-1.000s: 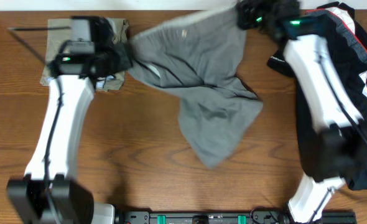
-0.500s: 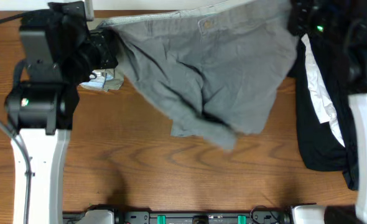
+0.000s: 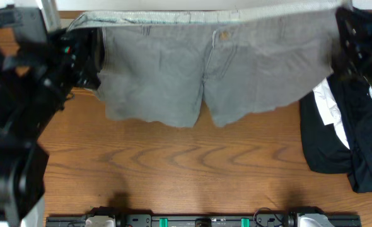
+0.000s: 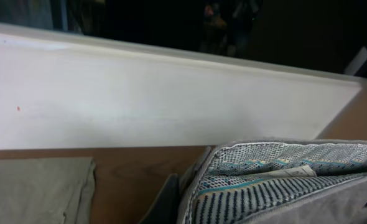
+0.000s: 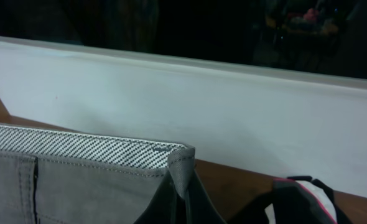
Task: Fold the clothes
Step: 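Lift the waistband with both grippers and lay the shorts flat, waist up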
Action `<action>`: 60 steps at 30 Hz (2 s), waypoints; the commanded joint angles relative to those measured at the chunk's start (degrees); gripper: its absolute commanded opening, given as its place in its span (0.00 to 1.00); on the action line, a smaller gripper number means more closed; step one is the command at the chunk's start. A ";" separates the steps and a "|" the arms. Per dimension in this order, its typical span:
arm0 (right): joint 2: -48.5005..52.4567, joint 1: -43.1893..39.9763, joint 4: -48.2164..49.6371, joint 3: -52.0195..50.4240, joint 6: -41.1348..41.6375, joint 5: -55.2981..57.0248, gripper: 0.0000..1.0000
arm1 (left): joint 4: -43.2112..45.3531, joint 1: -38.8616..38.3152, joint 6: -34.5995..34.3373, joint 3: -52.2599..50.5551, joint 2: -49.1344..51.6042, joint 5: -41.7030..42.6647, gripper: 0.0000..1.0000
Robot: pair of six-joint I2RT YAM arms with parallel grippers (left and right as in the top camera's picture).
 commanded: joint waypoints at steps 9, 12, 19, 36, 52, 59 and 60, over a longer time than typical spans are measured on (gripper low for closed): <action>-11.87 -1.70 -4.02 0.44 -1.03 11.54 0.01 | -4.02 0.92 2.03 3.23 -8.79 -3.19 0.06; -13.16 -1.70 -5.49 0.44 0.83 15.08 0.01 | -4.81 0.92 2.03 3.23 -9.86 -3.21 0.06; -8.81 -1.70 -10.16 0.35 2.19 16.59 0.01 | -10.12 0.92 2.01 3.02 -6.19 -3.23 0.06; 30.82 -1.49 -4.15 0.31 2.60 6.16 0.01 | -9.14 0.90 2.03 2.51 27.45 -3.19 0.06; 63.21 -0.92 26.32 0.31 4.02 2.60 0.16 | 20.79 -3.74 2.01 2.51 58.25 -3.26 0.24; 63.54 -0.79 31.04 0.59 4.07 2.60 0.97 | 25.07 -3.72 2.05 2.82 59.60 -8.00 0.98; 62.75 -0.87 30.60 0.96 4.07 2.60 0.98 | 24.81 -3.69 2.23 2.99 59.12 -8.04 0.98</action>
